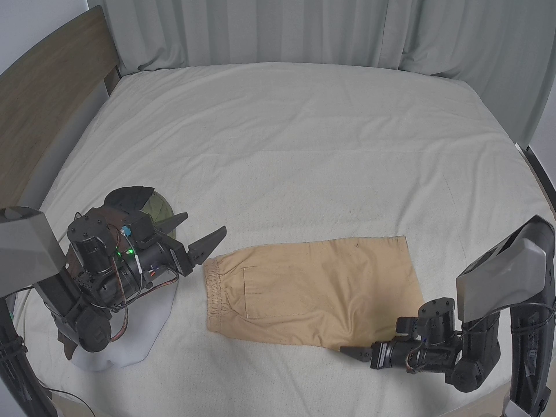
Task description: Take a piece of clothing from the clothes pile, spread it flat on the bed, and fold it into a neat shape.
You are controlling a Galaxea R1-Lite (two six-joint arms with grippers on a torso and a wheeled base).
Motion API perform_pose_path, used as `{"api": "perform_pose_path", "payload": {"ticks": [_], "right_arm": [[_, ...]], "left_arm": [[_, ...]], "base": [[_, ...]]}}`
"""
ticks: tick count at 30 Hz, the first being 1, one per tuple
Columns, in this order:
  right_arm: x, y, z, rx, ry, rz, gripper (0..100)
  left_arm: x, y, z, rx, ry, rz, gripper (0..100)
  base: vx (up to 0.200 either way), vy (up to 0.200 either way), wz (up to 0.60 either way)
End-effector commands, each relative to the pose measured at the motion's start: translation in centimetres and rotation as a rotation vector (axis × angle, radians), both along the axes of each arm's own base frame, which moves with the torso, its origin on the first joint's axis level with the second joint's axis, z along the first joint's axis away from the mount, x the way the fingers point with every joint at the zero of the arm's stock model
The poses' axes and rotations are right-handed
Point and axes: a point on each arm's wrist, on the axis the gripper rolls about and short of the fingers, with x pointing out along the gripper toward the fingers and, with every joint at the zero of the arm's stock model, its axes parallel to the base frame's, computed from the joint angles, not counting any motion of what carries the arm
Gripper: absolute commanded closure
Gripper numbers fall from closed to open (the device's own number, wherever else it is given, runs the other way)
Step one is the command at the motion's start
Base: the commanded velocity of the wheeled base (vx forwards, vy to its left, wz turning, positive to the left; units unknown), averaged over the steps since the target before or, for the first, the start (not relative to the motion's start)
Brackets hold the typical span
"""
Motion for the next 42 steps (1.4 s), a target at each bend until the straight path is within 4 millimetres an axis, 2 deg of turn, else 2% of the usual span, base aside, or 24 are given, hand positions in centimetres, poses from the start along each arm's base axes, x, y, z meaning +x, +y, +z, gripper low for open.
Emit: {"api": "perform_pose_path", "payload": {"ticks": [1,3,6,11,17,18,19,29,33,35,38,42], "right_arm": [[-3.0,0.6,0.2,-0.043,0.049,0.103,0],[-3.3,0.9,0.6,-0.037,0.035,0.124,0],[-4.0,1.9,2.5,0.000,-0.023,0.176,0],[-4.6,2.5,4.3,0.043,-0.088,0.214,0],[-5.3,2.7,8.0,0.138,-0.217,0.246,0],[-5.3,2.7,8.1,0.140,-0.219,0.246,0],[-5.1,2.6,8.8,0.157,-0.245,0.241,0],[-4.0,2.6,9.5,0.163,-0.333,0.286,0],[-3.1,2.2,10.4,0.180,-0.380,0.256,0],[-2.0,2.0,11.7,0.207,-0.443,0.222,0],[-1.0,1.4,12.4,0.218,-0.483,0.182,0],[-0.8,1.1,12.7,0.220,-0.498,0.168,0]], "left_arm": [[-0.2,0.0,0.1,-0.017,0.010,-0.020,0],[-0.4,-0.1,0.1,-0.016,0.015,-0.027,0],[-1.8,-0.1,0.1,-0.026,0.049,-0.080,0],[-2.0,0.1,-0.1,-0.019,0.056,-0.111,0],[-1.8,0.2,-0.1,-0.022,0.059,-0.123,0],[-1.8,0.2,-0.1,-0.022,0.059,-0.123,0],[-1.9,0.1,0.0,-0.024,0.056,-0.128,0],[-2.3,0.1,-0.9,-0.016,0.098,-0.148,0],[-2.3,0.1,-1.3,-0.018,0.121,-0.158,0],[-2.3,-0.1,-1.7,-0.036,0.154,-0.161,0],[-2.1,-0.1,-2.5,-0.055,0.200,-0.158,0],[-1.8,0.0,-3.6,-0.053,0.243,-0.149,0]], "base": [[0.000,0.000,0.00],[0.000,0.000,0.00],[0.000,0.000,0.00],[0.000,0.000,0.00],[0.000,0.000,0.00],[0.000,0.000,0.00],[0.000,0.000,0.00],[0.000,0.000,0.00],[0.000,0.000,0.00],[0.000,0.000,0.00],[0.000,0.000,0.00],[0.000,0.000,0.00]]}}
